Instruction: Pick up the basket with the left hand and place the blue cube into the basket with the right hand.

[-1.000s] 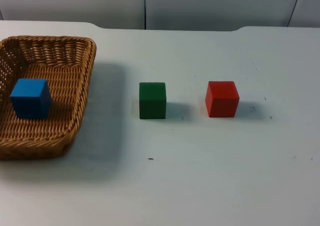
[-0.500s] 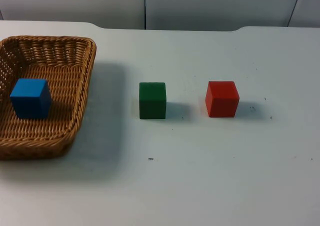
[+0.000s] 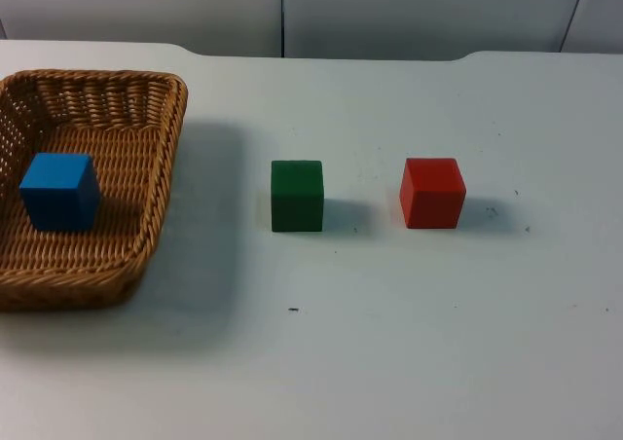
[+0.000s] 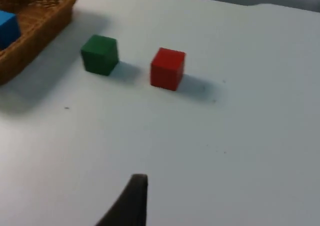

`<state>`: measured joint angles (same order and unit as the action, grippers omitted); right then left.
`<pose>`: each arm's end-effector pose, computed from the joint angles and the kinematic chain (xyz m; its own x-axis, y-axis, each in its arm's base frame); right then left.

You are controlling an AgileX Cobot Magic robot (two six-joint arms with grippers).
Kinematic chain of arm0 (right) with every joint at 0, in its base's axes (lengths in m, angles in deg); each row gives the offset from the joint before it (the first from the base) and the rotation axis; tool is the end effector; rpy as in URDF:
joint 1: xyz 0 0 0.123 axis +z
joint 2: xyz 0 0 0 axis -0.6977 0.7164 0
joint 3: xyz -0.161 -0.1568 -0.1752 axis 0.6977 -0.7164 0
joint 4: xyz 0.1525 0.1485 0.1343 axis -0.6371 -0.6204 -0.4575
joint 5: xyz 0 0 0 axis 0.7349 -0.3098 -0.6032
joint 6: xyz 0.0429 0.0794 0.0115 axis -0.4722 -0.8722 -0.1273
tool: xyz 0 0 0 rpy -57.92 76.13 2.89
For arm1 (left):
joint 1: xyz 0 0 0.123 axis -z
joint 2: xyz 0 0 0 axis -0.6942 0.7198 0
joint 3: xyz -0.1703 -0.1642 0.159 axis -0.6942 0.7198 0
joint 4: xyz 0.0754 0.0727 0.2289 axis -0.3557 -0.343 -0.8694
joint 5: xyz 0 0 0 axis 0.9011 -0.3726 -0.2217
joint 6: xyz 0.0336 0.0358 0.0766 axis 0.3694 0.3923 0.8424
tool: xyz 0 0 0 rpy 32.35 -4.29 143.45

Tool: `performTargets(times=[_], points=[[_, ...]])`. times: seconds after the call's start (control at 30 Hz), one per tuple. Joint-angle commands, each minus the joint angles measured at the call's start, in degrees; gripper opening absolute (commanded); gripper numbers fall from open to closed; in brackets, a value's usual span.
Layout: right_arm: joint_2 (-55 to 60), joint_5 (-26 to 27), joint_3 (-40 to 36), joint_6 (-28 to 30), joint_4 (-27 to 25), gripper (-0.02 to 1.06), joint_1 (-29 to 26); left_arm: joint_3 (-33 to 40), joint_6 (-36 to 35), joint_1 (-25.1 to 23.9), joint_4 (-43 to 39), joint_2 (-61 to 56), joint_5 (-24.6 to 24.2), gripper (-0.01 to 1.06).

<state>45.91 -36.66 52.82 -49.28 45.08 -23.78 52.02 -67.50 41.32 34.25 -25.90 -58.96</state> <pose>-0.0055 -0.0056 0.2782 -0.4384 -0.1838 -0.8798 -0.3275 0.9442 -0.0341 -0.0071 -0.0109 0.2799 -0.4627 0.0244 -0.8862 0.0789 0.9968 -0.0138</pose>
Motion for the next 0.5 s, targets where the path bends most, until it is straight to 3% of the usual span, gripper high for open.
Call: performTargets(times=[0.0,0.13,0.3,0.47], points=[[-0.18,0.70,-0.18,0.00,0.30,1.05,-5.08,0.20,0.08,0.49,0.42,-0.22,0.51,1.05],[-0.18,0.70,-0.18,0.00,0.30,1.05,-13.73,0.20,0.08,0.49,0.42,-0.22,0.51,1.05],[-0.18,0.70,-0.18,0.00,0.30,1.05,-19.57,0.20,0.08,0.49,0.42,-0.22,0.51,1.05],[-0.18,0.70,-0.18,0.00,0.30,1.05,-20.53,0.20,-0.05,0.48,0.30,-0.22,0.51,1.05]])
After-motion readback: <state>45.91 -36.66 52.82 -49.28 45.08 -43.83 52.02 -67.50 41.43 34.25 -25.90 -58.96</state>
